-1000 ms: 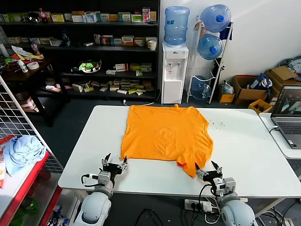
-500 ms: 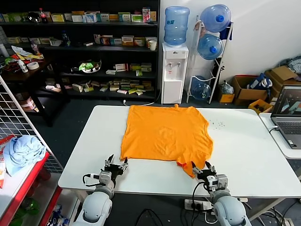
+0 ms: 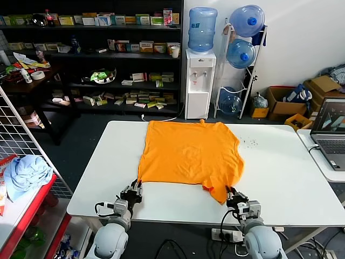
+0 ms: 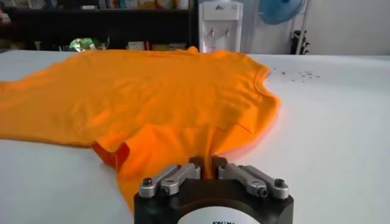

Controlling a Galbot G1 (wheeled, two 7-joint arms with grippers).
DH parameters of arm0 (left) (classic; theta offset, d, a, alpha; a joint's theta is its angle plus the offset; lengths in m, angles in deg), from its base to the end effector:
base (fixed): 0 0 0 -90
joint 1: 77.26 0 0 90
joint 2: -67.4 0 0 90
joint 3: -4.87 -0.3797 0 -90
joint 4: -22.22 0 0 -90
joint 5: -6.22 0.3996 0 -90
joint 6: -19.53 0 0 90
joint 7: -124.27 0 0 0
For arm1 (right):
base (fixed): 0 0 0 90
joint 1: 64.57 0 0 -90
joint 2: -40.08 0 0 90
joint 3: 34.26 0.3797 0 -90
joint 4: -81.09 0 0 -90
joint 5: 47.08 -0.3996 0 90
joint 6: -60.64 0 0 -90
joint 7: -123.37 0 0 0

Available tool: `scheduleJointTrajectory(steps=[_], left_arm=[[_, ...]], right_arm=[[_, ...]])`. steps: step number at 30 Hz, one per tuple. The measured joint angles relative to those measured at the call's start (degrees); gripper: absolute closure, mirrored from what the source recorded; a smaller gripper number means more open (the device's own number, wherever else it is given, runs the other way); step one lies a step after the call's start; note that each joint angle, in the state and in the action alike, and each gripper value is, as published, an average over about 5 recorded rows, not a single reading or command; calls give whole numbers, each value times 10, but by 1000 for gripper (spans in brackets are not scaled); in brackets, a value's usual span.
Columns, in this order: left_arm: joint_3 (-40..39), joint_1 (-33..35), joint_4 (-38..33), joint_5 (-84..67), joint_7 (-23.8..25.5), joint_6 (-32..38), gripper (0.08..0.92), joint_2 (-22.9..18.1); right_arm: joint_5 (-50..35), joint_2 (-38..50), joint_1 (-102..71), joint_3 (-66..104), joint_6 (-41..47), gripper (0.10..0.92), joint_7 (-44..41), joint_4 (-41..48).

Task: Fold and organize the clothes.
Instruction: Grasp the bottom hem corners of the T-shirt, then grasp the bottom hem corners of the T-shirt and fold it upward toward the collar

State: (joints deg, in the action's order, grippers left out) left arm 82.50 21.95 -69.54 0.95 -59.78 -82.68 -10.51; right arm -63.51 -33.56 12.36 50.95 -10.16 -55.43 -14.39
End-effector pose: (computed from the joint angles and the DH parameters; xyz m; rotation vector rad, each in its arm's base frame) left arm 0.3247 -0.0067 -0.4348 -0.2052 -2.7588 -0.1885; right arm 0.3099 -0.0643 -0.4180 0.1186 -2.6447 0.0077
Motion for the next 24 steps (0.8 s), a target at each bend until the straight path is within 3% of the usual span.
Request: scheduleJointTrajectory(steps=[6, 24], left_arm=[[-1, 4, -5, -1, 0, 3, 910, 0], [-2, 92, -109, 3, -20, 4, 910, 23]], right_arm=[[2, 8, -14, 2, 7, 900, 2, -17], [32, 79, -168, 56, 10, 900, 7, -164]])
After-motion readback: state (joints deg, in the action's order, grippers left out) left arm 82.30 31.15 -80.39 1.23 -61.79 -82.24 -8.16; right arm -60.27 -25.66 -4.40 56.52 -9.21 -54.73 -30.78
